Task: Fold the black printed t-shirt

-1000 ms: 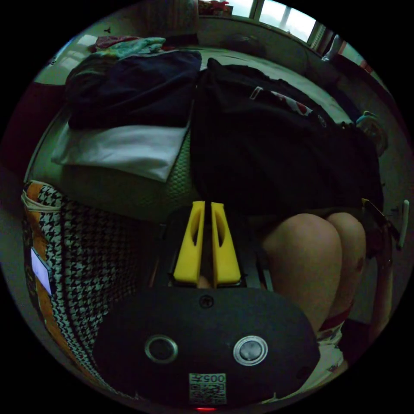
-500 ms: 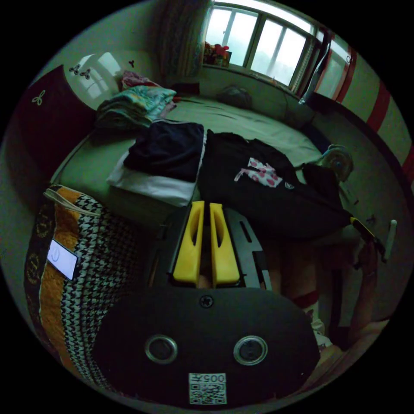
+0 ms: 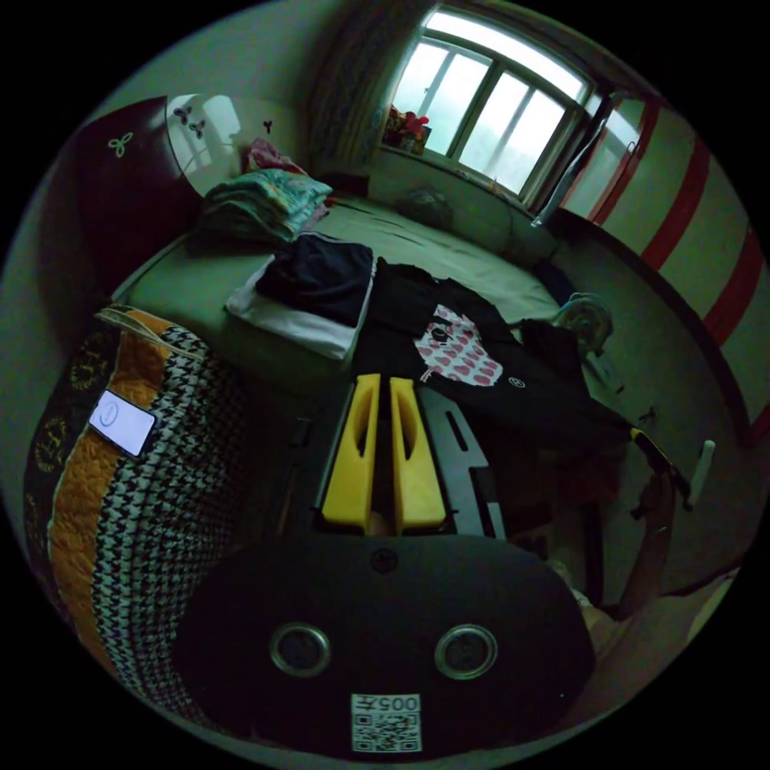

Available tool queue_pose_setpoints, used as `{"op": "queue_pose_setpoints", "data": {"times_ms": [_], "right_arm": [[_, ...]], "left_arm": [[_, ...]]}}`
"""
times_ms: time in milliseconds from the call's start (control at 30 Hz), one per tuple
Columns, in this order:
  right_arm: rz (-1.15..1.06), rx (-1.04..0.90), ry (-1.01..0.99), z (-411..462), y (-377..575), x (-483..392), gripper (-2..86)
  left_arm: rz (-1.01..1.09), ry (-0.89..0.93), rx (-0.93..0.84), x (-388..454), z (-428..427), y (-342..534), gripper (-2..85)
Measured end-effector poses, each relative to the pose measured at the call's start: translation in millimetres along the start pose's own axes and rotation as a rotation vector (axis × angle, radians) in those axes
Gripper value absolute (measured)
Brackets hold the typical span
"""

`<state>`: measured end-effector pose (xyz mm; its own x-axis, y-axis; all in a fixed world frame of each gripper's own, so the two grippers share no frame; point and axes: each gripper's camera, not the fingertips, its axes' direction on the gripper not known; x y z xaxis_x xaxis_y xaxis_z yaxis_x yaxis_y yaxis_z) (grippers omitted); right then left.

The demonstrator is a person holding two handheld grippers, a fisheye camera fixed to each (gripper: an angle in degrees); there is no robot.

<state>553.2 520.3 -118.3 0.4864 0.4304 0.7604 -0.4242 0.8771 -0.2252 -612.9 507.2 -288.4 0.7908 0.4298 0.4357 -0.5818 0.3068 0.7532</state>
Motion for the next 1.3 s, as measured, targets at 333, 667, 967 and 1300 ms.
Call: {"op": "queue_pose_setpoints", "data": {"times_ms": [333,667,967,1300], "right_arm": [[0.038,0.006,0.018,-60.4,-5.2,-1.6,-1.7],[0.087,-0.046,0.0,-32.4,-50.7,-3.4,-1.7],[0.071,-0.064,0.001,24.4,-126.3,-10.8,-1.7],[-0.024,-0.024,0.075,112.9,-254.3,-38.3,-1.7]], "left_arm": [[0.056,0.02,0.087,10.5,-73.6,-14.6,3.8],[0.016,0.002,0.044,9.9,-52.7,-51.4,3.9],[0.011,-0.029,0.059,21.8,-4.8,-110.5,3.9],[0.075,-0.089,0.046,45.3,103.9,-245.7,3.9]]}}
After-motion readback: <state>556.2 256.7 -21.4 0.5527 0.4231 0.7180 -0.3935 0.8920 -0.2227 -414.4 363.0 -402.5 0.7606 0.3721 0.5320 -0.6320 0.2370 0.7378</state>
